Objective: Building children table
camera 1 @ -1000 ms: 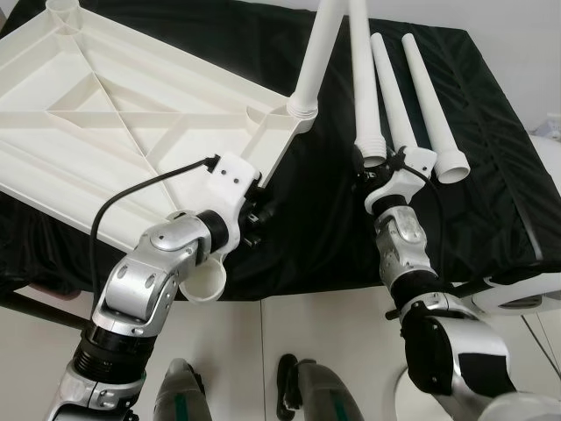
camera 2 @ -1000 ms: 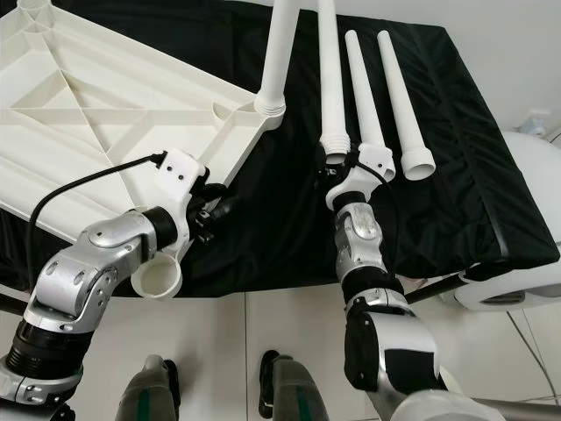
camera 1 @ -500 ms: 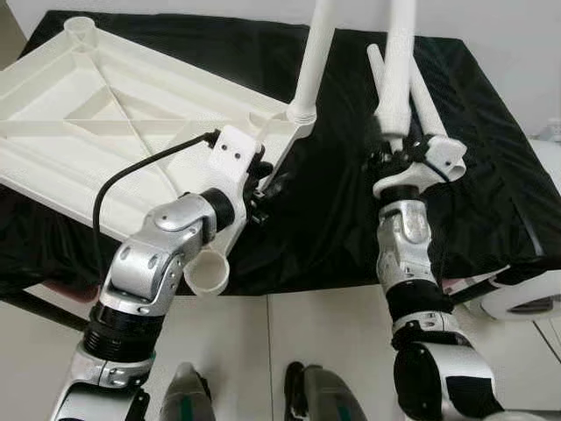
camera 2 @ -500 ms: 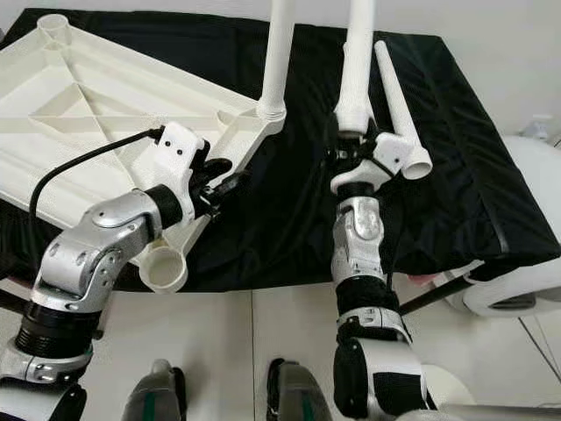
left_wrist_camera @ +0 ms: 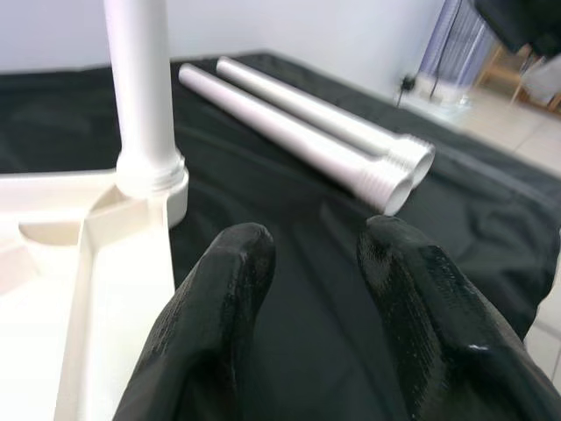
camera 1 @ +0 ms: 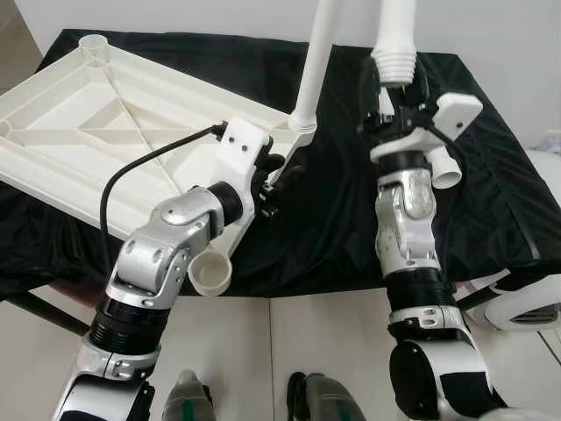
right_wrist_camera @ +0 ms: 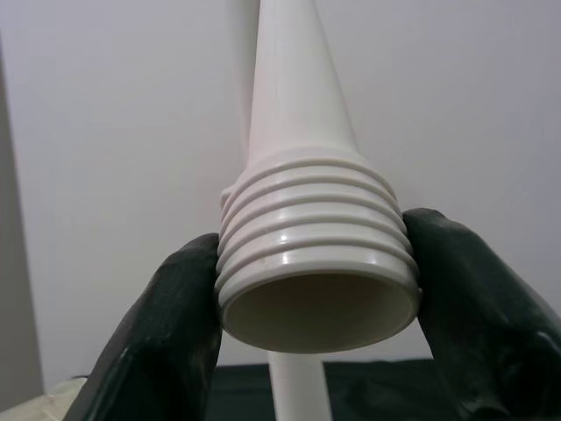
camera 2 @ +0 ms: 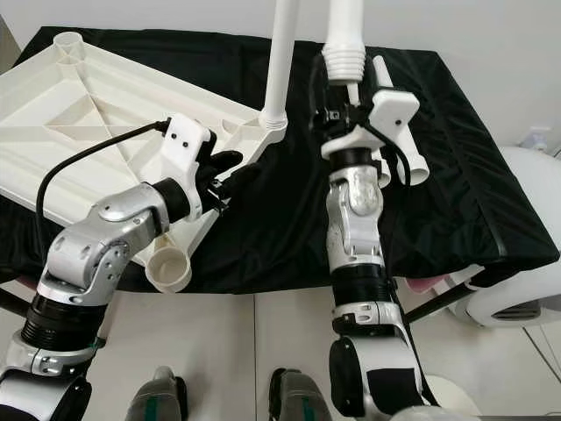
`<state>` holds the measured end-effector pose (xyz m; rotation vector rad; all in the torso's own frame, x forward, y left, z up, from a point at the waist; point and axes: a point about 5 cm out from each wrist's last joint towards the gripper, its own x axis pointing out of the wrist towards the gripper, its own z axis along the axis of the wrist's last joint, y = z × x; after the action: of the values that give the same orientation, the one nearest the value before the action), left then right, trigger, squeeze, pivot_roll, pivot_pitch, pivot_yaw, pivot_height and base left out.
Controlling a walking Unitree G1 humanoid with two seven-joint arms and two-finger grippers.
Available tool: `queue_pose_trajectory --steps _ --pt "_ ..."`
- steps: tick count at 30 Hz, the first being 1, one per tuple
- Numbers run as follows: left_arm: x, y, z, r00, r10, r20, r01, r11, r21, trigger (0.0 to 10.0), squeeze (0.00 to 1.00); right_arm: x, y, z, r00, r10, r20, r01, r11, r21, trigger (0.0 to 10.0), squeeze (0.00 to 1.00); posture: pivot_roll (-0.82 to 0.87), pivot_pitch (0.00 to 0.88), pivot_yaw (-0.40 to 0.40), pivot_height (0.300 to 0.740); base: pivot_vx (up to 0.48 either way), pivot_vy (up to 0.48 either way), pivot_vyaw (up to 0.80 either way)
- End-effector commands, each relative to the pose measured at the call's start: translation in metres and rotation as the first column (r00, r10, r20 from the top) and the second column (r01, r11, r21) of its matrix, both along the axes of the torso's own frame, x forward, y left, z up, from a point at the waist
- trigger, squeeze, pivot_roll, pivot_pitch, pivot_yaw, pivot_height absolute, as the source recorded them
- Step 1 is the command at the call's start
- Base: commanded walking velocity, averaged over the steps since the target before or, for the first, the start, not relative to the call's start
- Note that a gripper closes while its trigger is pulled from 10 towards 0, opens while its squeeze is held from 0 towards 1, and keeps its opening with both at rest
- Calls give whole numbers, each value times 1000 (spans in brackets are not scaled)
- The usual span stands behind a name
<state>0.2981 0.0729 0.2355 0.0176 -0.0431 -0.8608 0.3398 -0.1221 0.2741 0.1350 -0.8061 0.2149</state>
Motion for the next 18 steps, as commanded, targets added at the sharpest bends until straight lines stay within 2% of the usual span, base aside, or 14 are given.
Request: queue_pose_trajectory --steps 1,2,3,4,8,10,14,15,16,18 --pt "-1 2 8 995 -98 3 98 994 -42 10000 0 -4 8 10 998 43 42 -42 999 -32 10000 0 64 55 -46 740 0 0 0" --pt "-1 2 8 995 -98 3 98 994 -42 10000 0 -4 8 10 998 43 42 -42 999 -32 10000 0 64 55 -46 740 0 0 0" --pt "0 5 11 995 -98 5 98 993 -59 10000 184 -5 10 11 998 54 45 -53 998 -39 10000 0 64 55 -46 740 0 0 0" --pt "1 8 14 995 -104 5 104 991 -80 10000 1000 -5 13 12 996 70 49 -68 996 -52 10000 0 64 55 -48 740 0 0 0" --pt "4 17 21 995 -97 28 99 992 -79 10000 1000 -7 18 13 994 100 53 -95 992 -84 10000 0 63 57 -48 740 0 0 0" --pt "4 20 23 993 -101 53 103 994 -35 10000 1000 -7 18 12 993 107 50 -102 990 -99 10000 0 61 59 -47 740 0 0 0" --pt "6 22 31 993 -101 69 105 993 -58 10000 1000 -9 20 9 992 119 46 -113 985 -130 10000 0 59 59 -44 740 0 0 0" --pt "7 23 35 992 -103 75 109 991 -81 10000 388 -9 20 7 991 127 40 -120 983 -139 10000 0 59 59 -44 740 0 0 0" --pt "8 24 39 991 -108 78 116 988 -100 10000 0 -10 21 5 990 134 32 -128 980 -150 10000 0 57 59 -44 740 0 0 0" --pt "8 24 43 989 -122 81 131 984 -117 10000 0 -10 22 2 989 146 20 -141 977 -160 10000 0 56 59 -43 740 0 0 0"
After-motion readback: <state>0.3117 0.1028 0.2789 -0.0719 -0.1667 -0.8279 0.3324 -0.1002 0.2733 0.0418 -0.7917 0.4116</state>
